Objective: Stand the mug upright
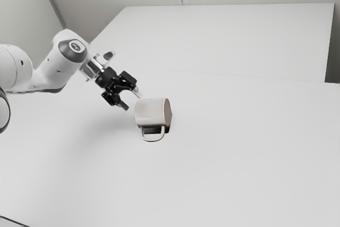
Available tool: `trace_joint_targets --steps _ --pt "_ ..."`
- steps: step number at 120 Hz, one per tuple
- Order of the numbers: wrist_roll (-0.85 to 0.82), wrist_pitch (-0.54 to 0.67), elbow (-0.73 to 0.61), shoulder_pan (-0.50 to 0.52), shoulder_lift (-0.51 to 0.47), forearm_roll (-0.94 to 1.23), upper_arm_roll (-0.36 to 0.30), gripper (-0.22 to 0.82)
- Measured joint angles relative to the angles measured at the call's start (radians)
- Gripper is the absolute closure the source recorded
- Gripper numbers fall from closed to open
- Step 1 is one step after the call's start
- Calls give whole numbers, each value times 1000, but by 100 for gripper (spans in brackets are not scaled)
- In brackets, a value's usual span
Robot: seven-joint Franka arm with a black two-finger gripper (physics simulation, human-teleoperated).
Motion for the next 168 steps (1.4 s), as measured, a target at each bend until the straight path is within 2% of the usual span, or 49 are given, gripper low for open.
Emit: trace_joint_targets --steps 30,69,77,103,116,127,145,168 --pt "152 77 -28 3 53 -162 -1 0" --pt "346 98 -80 9 85 -377 -5 1" --pt "379 95 -90 9 86 -411 -7 8" --pt "464 91 -93 10 82 -452 -18 50" --pt "497 95 -93 17 73 -457 -40 64" --pt "521 98 -98 28 54 -459 -66 70" --pt "555 109 -119 41 17 -458 -100 74" --pt "569 119 -130 29 -117 -358 -104 76"
